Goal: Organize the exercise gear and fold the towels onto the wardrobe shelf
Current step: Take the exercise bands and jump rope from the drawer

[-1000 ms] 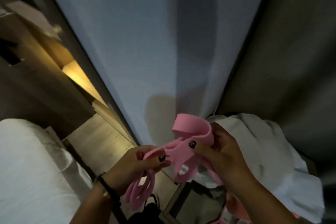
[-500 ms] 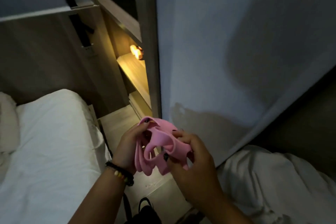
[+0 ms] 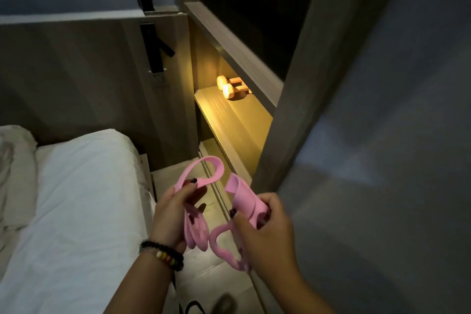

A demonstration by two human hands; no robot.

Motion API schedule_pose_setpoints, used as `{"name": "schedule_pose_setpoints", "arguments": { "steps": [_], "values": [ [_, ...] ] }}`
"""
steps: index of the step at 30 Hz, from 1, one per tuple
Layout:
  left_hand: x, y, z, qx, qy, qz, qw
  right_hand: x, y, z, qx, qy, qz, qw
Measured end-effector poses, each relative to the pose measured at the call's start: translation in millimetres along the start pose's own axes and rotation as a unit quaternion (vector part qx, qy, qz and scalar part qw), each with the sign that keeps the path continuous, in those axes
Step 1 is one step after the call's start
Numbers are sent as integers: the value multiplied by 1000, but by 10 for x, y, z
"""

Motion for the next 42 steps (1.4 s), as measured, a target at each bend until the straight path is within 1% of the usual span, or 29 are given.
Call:
{"name": "schedule_pose_setpoints", "arguments": {
  "steps": [2,5,8,10,13,15,18,22,24,26,28,29,31,34,36,38,40,42],
  "values": [
    [228,4,-136,-11,-15,9,1000,276,269,-57,2,1,-12,1000],
    [520,36,-314,-42,-57,57,996,694,659,-170,19,15,-11,1000],
    [723,148,-467,-116,-110,125,979,1044,971,-294,37,56,27,997],
    [893,169,-547,-152,-134,145,968,1222,1145,-392,40,89,73,993],
    [1188,122,-636,-167,-142,142,965,1463,1292,-503,6,123,121,985],
    [1373,97,-687,-184,-157,149,959,1665,1355,-560,-7,141,134,981],
    [1640,95,-753,-217,-169,139,951,2006,1472,-642,-26,158,147,976],
    [1981,147,-946,-236,-140,84,958,2460,1645,-757,-52,168,142,974],
    [2169,179,-1070,-224,-131,47,965,2711,1732,-776,-44,168,141,975],
    [2384,173,-1194,-193,-142,1,971,2967,1790,-792,-27,168,120,978],
    [2608,176,-1286,-129,-148,-28,980,3184,1811,-817,-10,175,85,981],
    [2732,198,-1314,-90,-152,-30,984,3276,1826,-845,-3,178,75,981],
    [2968,262,-1377,-30,-156,-18,987,3430,1893,-966,-12,182,89,979],
    [3361,296,-1506,26,-175,22,984,3631,2041,-1204,-31,202,129,970],
    [3666,211,-1566,24,-211,42,976,3767,2104,-1378,-22,243,126,962],
    [3956,122,-1581,26,-251,69,965,3898,2148,-1508,16,284,122,951],
    [4183,95,-1610,41,-275,97,956,4020,2194,-1619,48,302,119,945],
    [4366,115,-1642,77,-280,107,951,4135,2249,-1702,66,303,102,945]
  ]
}}
Point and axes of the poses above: each hand's wrist, its own x-axis towards the middle knuckle, its own y-axis out of the palm, z = x × y, the point moved 3 cm from there along x, towards the middle knuckle, and after that the axes turned 13 degrees about -y, right-handed, at the moved point
